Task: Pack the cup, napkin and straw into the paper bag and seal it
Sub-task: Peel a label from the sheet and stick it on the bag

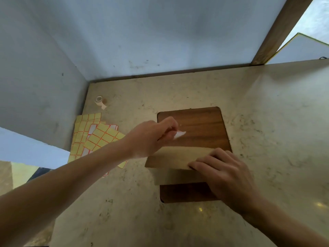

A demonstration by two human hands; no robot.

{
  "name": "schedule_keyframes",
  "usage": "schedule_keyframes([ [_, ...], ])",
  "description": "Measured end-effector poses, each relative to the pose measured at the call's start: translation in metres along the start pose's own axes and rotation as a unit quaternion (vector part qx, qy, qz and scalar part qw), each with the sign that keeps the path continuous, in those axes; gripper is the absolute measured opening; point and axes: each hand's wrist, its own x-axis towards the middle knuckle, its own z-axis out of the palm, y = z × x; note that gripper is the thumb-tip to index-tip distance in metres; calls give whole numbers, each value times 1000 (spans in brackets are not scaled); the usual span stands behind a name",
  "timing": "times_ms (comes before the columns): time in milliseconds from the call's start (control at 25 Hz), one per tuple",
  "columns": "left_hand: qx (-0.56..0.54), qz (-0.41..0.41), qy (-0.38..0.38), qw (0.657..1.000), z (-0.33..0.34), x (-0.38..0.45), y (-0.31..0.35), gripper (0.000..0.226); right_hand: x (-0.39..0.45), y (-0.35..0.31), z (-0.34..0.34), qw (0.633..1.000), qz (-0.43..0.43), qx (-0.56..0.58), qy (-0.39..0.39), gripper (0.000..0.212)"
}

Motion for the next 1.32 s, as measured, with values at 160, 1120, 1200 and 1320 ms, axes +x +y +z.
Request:
schedule_keyframes([
  [160,51,135,-33,989,16,-2,12,22,-17,-13,-5,1000,3,14,13,20],
  [1120,79,280,-73,954,34,-25,15,16,-26,-15,-6,996,35,41,78,13],
  [1200,85,278,-77,954,32,-26,16,16,-26,-14,-6,996,37,43,73,13],
  [1320,84,274,-89,954,31,-26,17,18,-26,-14,-5,996,42,40,60,14],
])
